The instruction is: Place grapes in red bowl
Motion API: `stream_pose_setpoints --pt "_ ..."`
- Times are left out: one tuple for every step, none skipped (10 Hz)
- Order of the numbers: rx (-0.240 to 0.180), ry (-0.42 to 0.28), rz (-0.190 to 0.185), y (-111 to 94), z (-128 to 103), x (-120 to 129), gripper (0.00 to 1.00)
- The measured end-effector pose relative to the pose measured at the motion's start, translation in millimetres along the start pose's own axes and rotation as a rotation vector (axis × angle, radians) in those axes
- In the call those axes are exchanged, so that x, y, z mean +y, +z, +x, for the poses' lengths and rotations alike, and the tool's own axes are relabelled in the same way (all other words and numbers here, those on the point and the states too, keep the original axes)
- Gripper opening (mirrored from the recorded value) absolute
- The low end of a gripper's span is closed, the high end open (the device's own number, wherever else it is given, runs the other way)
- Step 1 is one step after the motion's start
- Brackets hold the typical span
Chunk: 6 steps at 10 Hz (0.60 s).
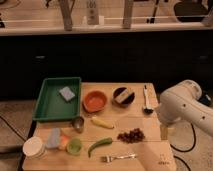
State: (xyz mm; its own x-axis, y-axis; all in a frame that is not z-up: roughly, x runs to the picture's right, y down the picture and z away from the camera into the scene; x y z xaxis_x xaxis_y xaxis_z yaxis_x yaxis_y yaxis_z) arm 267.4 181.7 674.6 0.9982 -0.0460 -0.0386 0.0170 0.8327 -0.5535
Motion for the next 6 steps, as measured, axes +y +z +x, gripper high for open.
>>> stream_pose_setpoints --pt "-0.001 -0.01 -0.002 3.0 -3.2 1.4 0.8" --pt "-0.005 -0.032 -0.005 12.8 -10.9 6.8 0.8" --pt "-0.007 -0.043 -0.008 19.8 -14.4 11.2 0.8" --pt "-0.011 -0.053 -0.012 25.7 -18.3 14.5 0.8" --pt "-0.015 -0.061 -0.014 28.5 -21.5 16.6 0.8" --pt "-0.019 -0.067 -0.016 33.7 -23.6 18.3 0.8"
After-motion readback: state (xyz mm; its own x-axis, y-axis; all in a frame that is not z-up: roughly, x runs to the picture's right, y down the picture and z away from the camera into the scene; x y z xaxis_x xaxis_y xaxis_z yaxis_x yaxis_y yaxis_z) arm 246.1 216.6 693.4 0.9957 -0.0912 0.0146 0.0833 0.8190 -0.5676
